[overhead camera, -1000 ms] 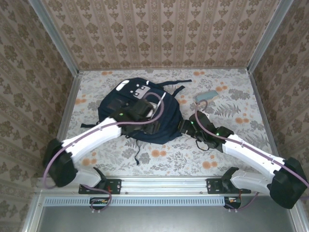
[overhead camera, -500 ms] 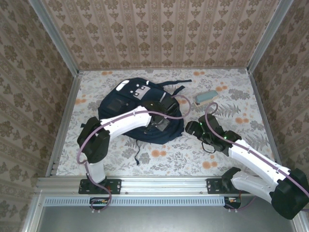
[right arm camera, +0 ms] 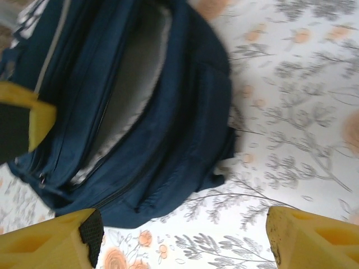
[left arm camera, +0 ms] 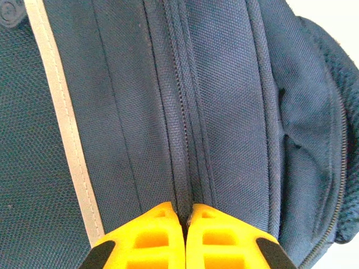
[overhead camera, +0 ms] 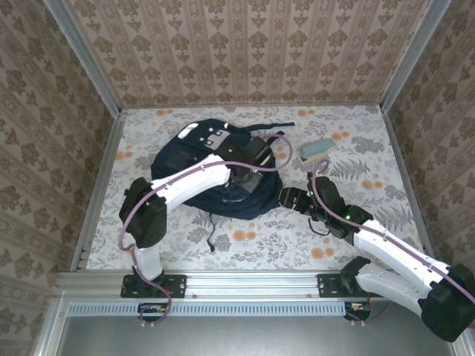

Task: Pack books, pencil case, and school supplies into a backpack

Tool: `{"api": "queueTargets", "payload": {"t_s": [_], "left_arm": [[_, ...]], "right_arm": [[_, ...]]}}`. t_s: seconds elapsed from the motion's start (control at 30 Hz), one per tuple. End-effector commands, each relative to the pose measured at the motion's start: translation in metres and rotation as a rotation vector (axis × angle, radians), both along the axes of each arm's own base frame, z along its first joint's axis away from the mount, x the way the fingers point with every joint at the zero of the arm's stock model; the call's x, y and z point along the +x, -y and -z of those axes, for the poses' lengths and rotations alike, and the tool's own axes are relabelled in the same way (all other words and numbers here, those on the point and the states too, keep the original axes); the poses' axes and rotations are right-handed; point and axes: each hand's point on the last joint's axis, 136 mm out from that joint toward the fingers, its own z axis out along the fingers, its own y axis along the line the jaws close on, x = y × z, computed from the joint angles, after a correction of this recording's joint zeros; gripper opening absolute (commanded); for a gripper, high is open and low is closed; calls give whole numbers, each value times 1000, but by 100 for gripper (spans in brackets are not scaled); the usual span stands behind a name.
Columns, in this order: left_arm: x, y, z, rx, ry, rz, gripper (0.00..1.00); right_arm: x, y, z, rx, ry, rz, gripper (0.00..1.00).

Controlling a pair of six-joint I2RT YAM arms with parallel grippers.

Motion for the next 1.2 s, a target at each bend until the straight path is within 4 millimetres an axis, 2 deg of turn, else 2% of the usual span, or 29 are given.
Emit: {"api": "queueTargets", "payload": {"t_s": [0.0,0.13,0.37,0.6,0.9,1.17], "left_arm": [[8,16,-64,-217,43,33,0],[12,15,-84,-327,19,19,0],[16,13,-112,-487,-19,-7,0],[26,3,-127,-580,-35,-64,0],[28,6,-131,-644,-71,-67,0],[33,17,-130,-700,-113,-79,0]], "right_arm": [[2,-29,-23,10,154,-169,76],[4,-56,-29,28,197,-275,70],[5,-114,-36,8,254,-442,57],[11,-153,-35,-12,332,-555,44],[18,-180,-15,-21,304,-611,42],[29,-186,-3,-87,307,-511,34]]}}
